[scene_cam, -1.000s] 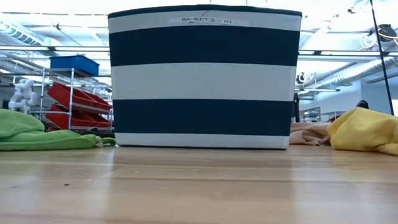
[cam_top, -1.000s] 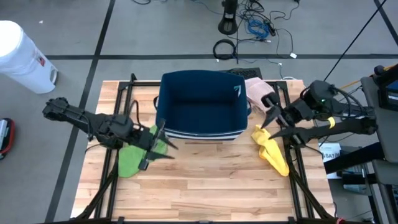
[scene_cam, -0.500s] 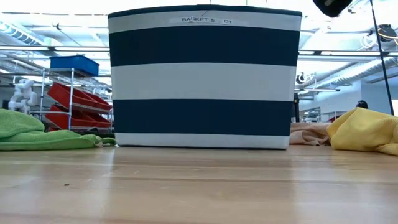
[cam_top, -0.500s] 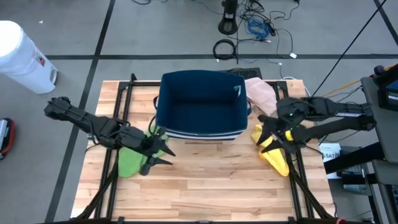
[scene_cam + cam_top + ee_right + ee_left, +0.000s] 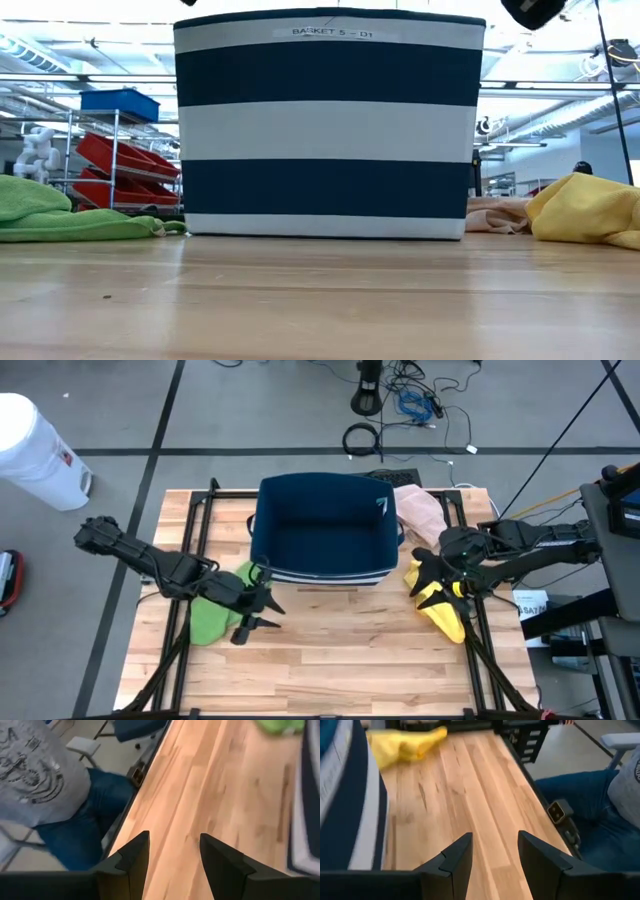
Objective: Fold towel
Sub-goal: Fold the yellow towel
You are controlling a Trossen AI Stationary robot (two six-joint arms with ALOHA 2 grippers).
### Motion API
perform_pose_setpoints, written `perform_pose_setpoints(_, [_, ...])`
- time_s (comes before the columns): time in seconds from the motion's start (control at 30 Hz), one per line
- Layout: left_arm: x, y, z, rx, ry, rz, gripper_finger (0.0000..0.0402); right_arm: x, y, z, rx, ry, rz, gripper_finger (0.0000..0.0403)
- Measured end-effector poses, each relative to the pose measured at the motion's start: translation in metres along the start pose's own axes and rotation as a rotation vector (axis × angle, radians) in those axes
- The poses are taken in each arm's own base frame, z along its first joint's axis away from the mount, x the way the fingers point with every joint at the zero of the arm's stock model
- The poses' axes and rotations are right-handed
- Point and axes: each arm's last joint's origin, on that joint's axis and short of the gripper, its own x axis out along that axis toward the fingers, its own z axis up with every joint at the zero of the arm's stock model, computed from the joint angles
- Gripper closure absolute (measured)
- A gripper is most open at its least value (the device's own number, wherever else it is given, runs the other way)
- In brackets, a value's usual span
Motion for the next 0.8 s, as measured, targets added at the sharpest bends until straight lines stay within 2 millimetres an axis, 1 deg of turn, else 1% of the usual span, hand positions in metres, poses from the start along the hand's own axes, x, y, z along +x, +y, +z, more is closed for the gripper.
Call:
perform_pose_setpoints(0.2, [-0.002, 0.007, 0.019, 0.144, -0.197, 0.025, 0.0239, 0.000, 0.000, 0.003, -0.028, -0.028, -0.022, 0.0241])
perform_pose_setpoints(0.53, [-0.005, 0.018, 0.031, 0.229, -0.309, 0.083, 0.0239, 0.000, 0.000, 0.004, -0.032, -0.035, -0.023, 0.0241])
perform_pose_setpoints(0.8, [-0.012, 0.028, 0.047, 0.315, -0.473, 0.160, 0.0239, 0.000, 0.001, 0.011, -0.060, -0.108, -0.016, 0.0241])
